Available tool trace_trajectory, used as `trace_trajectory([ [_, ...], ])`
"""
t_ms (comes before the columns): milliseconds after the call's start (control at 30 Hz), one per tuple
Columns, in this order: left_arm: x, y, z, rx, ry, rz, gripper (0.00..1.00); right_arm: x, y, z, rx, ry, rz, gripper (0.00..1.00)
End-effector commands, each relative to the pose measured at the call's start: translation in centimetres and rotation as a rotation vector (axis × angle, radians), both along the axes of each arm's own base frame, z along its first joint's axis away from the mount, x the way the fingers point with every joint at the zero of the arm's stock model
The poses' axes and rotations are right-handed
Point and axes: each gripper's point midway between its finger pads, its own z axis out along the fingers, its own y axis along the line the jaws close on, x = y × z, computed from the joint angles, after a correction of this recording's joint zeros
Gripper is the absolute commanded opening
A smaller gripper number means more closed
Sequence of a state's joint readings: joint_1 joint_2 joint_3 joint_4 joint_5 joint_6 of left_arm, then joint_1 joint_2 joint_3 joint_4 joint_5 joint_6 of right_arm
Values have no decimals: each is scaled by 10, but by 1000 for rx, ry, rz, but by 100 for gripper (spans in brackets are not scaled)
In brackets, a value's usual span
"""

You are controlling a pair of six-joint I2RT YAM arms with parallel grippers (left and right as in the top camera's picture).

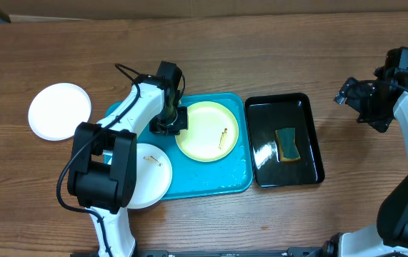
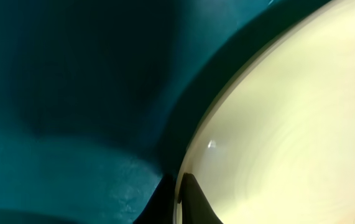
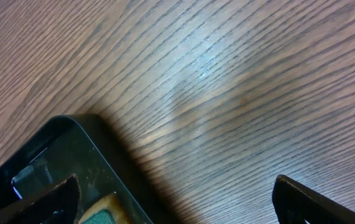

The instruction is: Clean dirty plates on tray and stack at the side

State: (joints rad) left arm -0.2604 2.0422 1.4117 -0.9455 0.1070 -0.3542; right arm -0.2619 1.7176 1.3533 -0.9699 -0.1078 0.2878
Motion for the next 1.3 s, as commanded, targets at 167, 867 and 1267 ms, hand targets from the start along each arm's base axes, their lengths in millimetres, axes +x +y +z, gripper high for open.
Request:
trace_trajectory([
  [167, -12, 15, -6, 86, 50, 83, 9, 6, -2, 15, -6, -45, -5, 100],
  [867, 16, 6, -6, 47, -77, -115, 27, -6, 78, 18, 222, -2, 167, 90],
  [1267, 14, 6, -7, 48, -69, -112, 27, -71, 136, -32, -149, 270, 380, 85],
])
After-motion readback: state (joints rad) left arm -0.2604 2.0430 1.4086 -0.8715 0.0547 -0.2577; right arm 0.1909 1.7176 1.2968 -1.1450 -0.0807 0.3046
